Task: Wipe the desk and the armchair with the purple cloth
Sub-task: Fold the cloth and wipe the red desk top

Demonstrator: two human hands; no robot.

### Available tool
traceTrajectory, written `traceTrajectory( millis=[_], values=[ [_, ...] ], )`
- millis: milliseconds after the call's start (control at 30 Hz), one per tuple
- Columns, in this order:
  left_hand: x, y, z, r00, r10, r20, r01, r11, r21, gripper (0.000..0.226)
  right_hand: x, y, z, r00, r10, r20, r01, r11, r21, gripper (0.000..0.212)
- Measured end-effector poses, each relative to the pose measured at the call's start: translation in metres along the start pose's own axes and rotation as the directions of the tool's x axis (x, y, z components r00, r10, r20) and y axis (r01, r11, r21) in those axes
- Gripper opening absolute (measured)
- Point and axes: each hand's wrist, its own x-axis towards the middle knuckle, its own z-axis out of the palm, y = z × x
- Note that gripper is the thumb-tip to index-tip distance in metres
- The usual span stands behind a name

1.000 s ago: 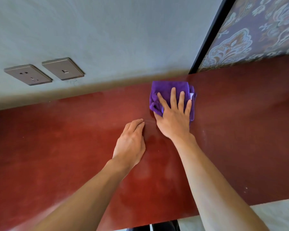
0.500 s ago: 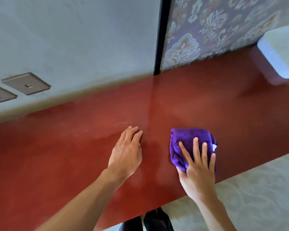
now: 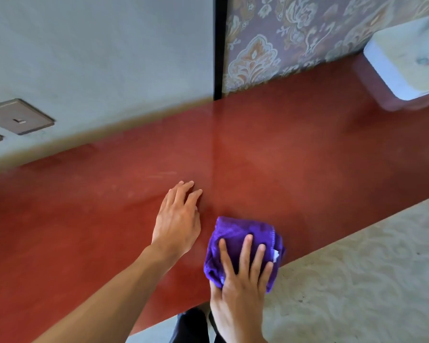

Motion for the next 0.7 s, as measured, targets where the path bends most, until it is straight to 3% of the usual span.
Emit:
traceTrajectory(
  millis=[233,333,533,700],
  values=[
    [-0.057,-0.096,-0.030,0.970,-0.203,-0.136,0.209,0.977,0.032,0.044,-0.010,-0.080,0.030,0.969,-0.229,0.097,0.230,0.973,0.006,0.102],
    [-0.105,-0.139,-0.041,0.927,-0.312,-0.208,0.320,0.947,0.006,0.043,-0.023,-0.114,0.041,0.928,-0.334,0.164,0.337,0.941,0.010,0.101],
    [-0.208,-0.191,-0.056,0.855,-0.459,-0.244,0.458,0.887,-0.062,0.039,-0.071,-0.190,0.069,0.749,-0.590,0.301,0.605,0.795,0.050,0.100],
    [-0.276,-0.211,-0.069,0.808,-0.539,-0.237,0.528,0.841,-0.114,0.041,-0.115,-0.256,0.089,0.634,-0.698,0.334,0.703,0.700,0.129,0.083]
  ],
)
